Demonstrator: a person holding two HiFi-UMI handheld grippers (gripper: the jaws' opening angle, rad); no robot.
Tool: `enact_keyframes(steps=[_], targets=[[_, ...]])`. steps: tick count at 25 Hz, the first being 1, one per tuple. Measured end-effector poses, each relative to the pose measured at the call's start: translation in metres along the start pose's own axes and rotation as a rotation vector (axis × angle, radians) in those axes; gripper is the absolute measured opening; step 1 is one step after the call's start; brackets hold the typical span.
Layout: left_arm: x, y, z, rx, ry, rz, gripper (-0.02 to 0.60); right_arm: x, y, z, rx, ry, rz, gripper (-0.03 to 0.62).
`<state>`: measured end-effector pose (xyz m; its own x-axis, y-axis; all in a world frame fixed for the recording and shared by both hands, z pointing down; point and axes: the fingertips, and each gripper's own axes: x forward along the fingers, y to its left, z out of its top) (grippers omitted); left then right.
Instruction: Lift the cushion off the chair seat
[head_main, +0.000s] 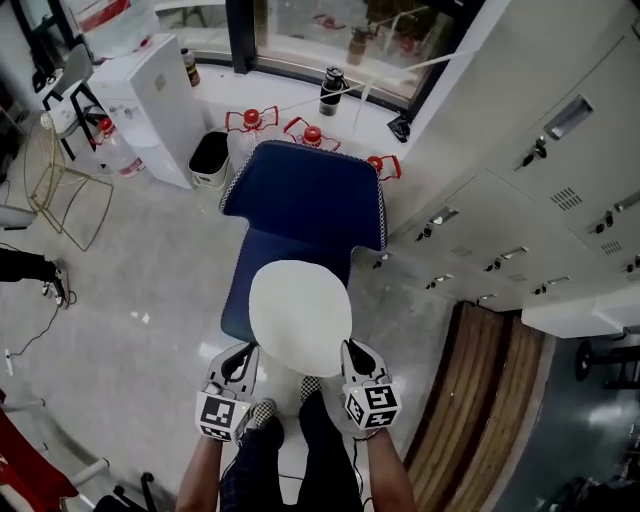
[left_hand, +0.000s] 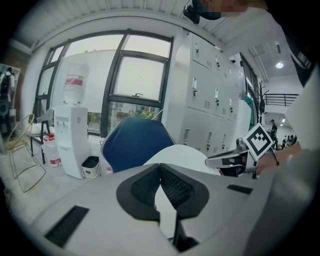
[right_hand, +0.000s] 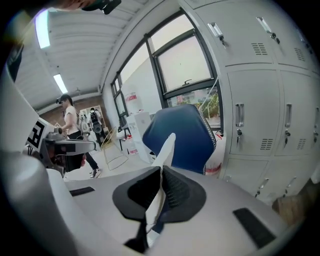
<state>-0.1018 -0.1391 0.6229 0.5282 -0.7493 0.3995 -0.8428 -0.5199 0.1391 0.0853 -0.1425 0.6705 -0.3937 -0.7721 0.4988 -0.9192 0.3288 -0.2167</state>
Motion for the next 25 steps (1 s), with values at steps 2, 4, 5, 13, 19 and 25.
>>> enact_keyframes(steps=[2,4,5,13,19,25], targets=[[-0.014,-0.003,0.016,0.0,-0.016,0.002,0.017,-0.012,0.01,0.016,-0.022,-0.013,-0.002,0.035],[-0.027,-0.005,0.032,0.0,-0.033,0.002,0.017,-0.022,0.02,0.032,-0.046,-0.022,-0.003,0.035],[-0.033,-0.007,0.04,0.001,-0.039,0.001,0.017,-0.027,0.024,0.04,-0.058,-0.023,-0.006,0.035],[-0.076,-0.014,0.12,0.013,-0.116,0.001,0.017,-0.081,0.036,0.104,-0.107,-0.059,-0.055,0.034],[-0.109,-0.031,0.168,0.058,-0.15,-0.022,0.017,-0.137,0.042,0.157,-0.099,-0.126,-0.095,0.034],[-0.155,-0.044,0.208,0.07,-0.186,-0.027,0.017,-0.196,0.063,0.206,-0.12,-0.197,-0.102,0.034]])
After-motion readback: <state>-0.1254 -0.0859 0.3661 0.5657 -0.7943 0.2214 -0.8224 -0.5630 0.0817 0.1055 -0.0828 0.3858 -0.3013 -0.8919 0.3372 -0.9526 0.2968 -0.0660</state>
